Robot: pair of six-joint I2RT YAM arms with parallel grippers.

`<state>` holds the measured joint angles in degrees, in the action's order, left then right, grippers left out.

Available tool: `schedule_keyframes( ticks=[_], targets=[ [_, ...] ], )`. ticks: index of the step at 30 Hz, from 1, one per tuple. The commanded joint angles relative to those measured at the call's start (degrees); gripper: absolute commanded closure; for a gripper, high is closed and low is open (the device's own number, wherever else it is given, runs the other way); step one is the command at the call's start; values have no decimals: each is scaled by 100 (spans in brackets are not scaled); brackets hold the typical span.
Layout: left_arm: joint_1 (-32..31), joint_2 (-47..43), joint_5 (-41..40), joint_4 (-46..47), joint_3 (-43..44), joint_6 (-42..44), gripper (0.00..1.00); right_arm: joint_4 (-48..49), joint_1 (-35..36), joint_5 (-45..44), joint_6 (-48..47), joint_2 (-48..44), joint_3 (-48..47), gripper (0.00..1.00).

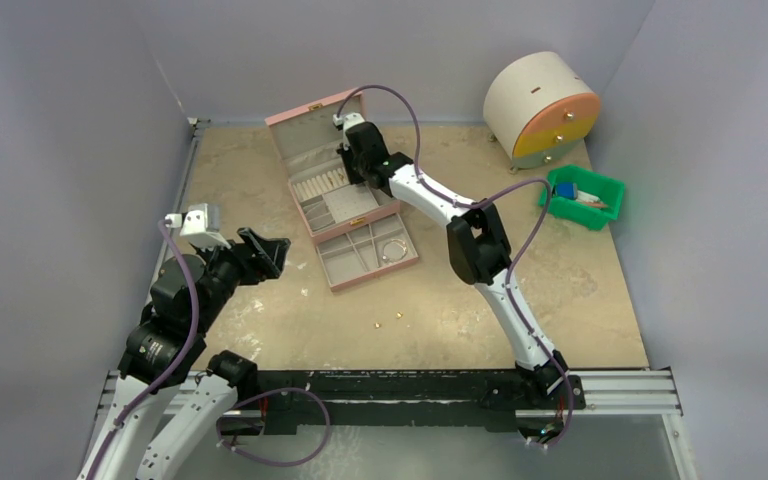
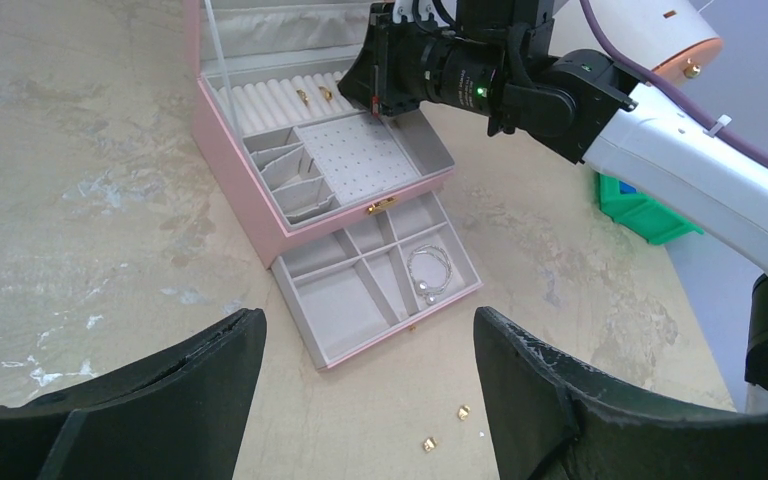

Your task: Organize the mixed jewelry

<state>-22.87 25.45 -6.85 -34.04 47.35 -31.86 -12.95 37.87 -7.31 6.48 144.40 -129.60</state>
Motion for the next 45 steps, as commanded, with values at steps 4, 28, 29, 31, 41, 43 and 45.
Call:
schedule_keyframes(
  ticks=[4, 28, 29, 31, 41, 43, 45],
  targets=[
    [64, 56, 8, 170, 54, 83, 25, -140, -57, 196, 169, 332, 26, 93],
    [125, 161, 54, 168, 64, 83, 25, 591, -43, 86, 343, -2491, 1922, 67],
    [125, 157, 58, 168, 64, 83, 25, 640, -43, 135, 367, -2663, 2129, 67],
    [125, 162, 66, 165, 63, 83, 25, 725, -41, 227, 437, -3020, 2563, 68],
    [125, 176, 118, 182, 44, 66, 25, 1269, 44, 712, 865, -5085, 5275, 70],
    [125, 211, 144, 196, 45, 61, 25, 1481, 111, 714, 1022, -5469, 5831, 70],
    [125, 259, 169, 196, 32, 53, 25, 1616, 203, 714, 1159, -5805, 6367, 71]
  ],
)
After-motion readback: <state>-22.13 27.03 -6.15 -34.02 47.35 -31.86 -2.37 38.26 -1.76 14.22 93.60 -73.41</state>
